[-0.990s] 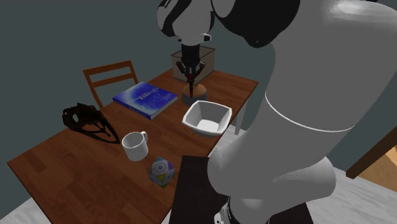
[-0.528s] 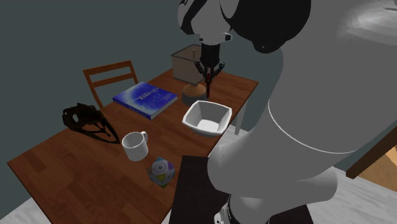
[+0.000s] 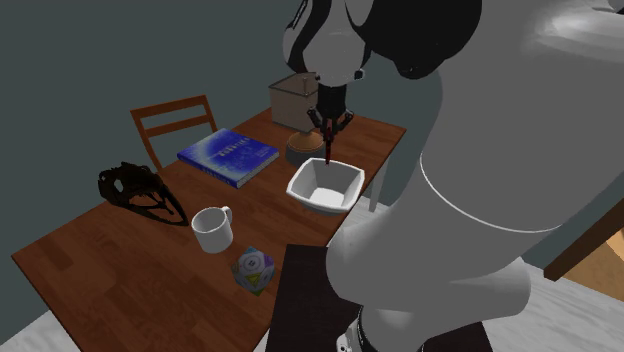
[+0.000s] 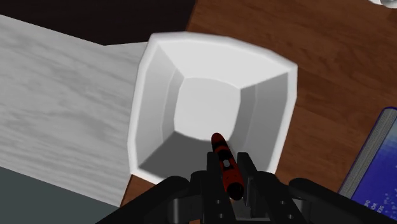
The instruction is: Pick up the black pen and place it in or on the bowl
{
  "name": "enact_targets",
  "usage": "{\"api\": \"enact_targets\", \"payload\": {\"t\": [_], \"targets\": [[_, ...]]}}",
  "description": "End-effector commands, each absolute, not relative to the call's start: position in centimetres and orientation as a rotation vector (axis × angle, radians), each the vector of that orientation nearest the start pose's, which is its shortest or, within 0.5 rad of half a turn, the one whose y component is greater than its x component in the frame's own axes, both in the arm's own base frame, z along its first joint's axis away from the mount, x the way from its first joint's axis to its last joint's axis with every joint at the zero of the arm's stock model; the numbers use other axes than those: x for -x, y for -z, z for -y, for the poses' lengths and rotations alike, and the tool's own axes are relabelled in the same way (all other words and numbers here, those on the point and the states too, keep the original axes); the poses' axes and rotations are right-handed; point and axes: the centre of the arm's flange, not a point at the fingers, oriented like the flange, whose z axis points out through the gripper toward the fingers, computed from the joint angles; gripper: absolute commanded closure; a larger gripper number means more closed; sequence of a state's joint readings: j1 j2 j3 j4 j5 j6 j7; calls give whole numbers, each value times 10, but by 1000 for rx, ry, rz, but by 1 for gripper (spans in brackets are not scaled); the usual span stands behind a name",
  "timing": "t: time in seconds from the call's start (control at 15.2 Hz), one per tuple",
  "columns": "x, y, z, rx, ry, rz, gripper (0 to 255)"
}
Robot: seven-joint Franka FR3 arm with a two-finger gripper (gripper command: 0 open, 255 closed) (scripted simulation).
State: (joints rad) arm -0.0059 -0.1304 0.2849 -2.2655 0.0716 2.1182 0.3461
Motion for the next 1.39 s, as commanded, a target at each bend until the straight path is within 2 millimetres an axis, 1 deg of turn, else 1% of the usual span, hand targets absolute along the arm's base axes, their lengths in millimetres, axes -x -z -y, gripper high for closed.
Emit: {"api": "enact_targets", "payload": {"t": [0.0, 0.73, 1.19, 1.25, 1.32], "targets": [[-475, -398, -142, 3120, -43, -168, 255], [-475, -340, -142, 3120, -43, -168, 255], [-475, -340, -142, 3120, -43, -168, 255], [-475, -340, -142, 3120, -43, -168, 0], [-475, -340, -142, 3120, -43, -168, 0]]}}
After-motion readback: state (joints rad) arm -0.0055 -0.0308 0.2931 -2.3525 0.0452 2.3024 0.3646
